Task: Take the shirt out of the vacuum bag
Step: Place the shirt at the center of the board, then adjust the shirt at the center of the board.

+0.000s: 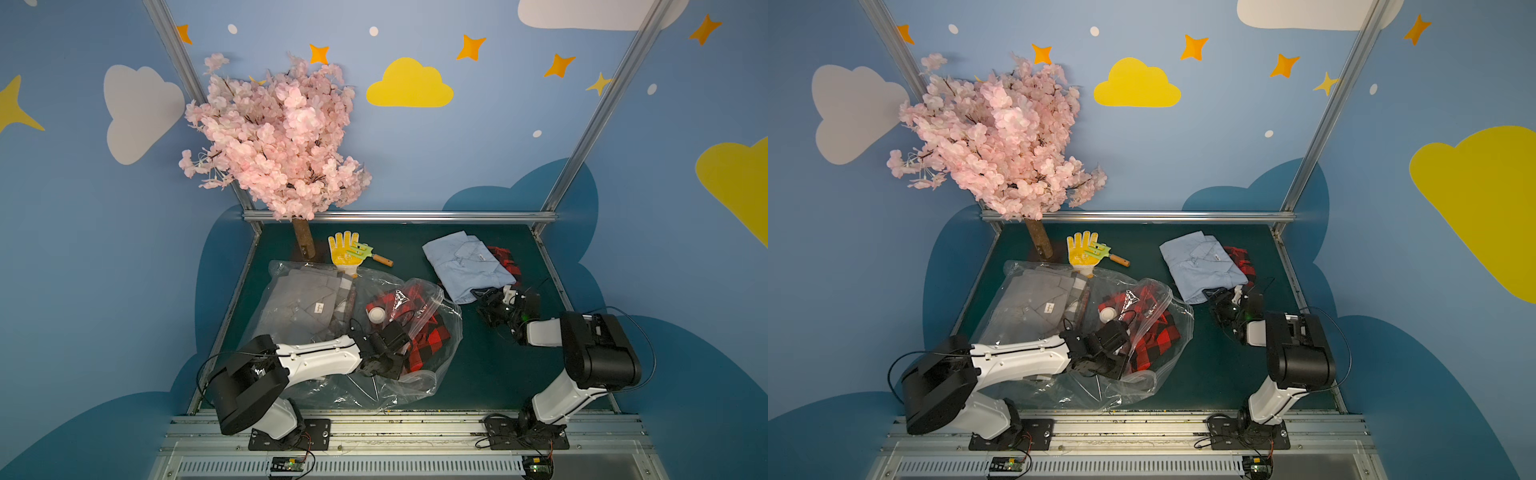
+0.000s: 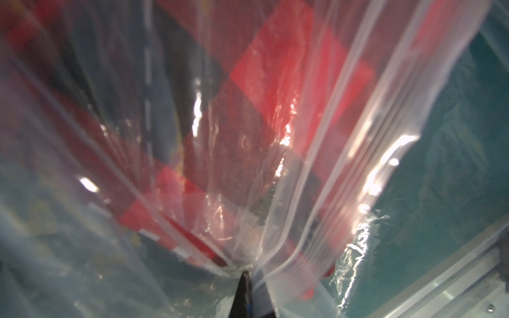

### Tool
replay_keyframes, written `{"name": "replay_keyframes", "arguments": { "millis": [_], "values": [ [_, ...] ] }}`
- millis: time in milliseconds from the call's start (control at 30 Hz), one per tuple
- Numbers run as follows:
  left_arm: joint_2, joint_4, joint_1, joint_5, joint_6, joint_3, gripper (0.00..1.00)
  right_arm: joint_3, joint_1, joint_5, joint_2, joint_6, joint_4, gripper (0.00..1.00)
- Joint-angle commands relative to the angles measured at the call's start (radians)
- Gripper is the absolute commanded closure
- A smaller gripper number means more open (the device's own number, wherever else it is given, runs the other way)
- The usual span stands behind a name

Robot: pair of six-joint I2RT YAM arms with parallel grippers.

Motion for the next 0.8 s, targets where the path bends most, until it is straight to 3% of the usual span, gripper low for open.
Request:
{"name": "replay_keyframes", "arguments": {
  "millis": [0, 167, 500, 767],
  "values": [
    [-0.005, -0.018, -0.007, 0.030, 0.008, -0.011, 0.95, 0.019, 0.018, 0.053, 0.051, 0.052, 0.128, 0.22],
    [-0.011, -0.020, -0.008, 0.029, 0.007, -0.016, 0.95, 0.019, 0.029, 0.028, 0.082, 0.094, 0.207, 0.25],
    [-0.003, -0.015, -0.008, 0.035, 0.012, -0.021, 0.96, -0.110, 0.049, 0.023, -0.072, 0.084, 0.182, 0.27],
    [0.001, -0.014, -0.007, 0.042, 0.017, -0.017, 0.96, -0.031, 0.051, 0.020, -0.054, 0.050, 0.128, 0.26]
  ]
}}
